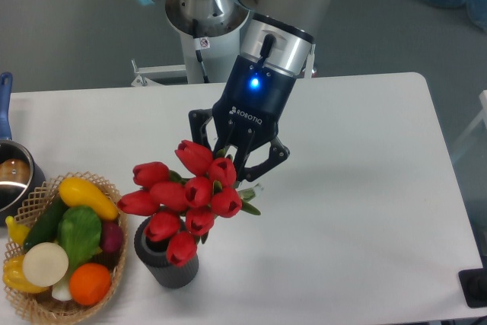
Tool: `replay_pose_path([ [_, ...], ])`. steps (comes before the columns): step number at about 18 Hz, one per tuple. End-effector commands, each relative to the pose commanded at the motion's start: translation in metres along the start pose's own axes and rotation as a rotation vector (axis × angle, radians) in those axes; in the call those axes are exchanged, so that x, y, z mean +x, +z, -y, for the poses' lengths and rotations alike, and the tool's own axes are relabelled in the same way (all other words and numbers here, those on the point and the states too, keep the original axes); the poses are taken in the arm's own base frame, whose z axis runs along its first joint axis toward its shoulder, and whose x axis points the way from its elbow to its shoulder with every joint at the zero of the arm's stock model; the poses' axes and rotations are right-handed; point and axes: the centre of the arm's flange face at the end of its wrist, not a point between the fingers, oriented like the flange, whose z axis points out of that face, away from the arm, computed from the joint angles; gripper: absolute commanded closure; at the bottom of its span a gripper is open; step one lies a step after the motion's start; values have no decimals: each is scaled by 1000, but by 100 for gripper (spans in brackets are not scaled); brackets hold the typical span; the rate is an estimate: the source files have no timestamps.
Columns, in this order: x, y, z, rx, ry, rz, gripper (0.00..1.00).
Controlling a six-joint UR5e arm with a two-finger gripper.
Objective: Insert the flowers into the vase
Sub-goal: 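Raise the tulips and position their stems above the vase opening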
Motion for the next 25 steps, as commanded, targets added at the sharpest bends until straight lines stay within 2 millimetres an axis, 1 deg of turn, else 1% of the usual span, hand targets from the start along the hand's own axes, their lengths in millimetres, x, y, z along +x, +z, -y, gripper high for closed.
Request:
replay_pose_path([
  [1,0,-2,2,2,8,9,100],
  [3,-4,-2,1,-19,-13,50,100],
  [4,-3,0,0,-28,-11,60,98],
  [6,-5,5,-2,-13,7,69,98],
  [7,-3,11,-1,14,36,62,98],
  [8,5,15,1,47,60,35,98],
  [11,2,9,-3,127,42,-74,98],
  [15,7,11,-11,184,15,-183,97],
  [17,8,5,-11,235,7,-250,97],
  [19,0,1,-14,284,-7,-310,96],
  [22,2,3,-13,305,-8,-345,96],
  [24,0,6,-15,316,-15,-369,95],
  [25,-2,9,-17,319,-19,-380,91],
])
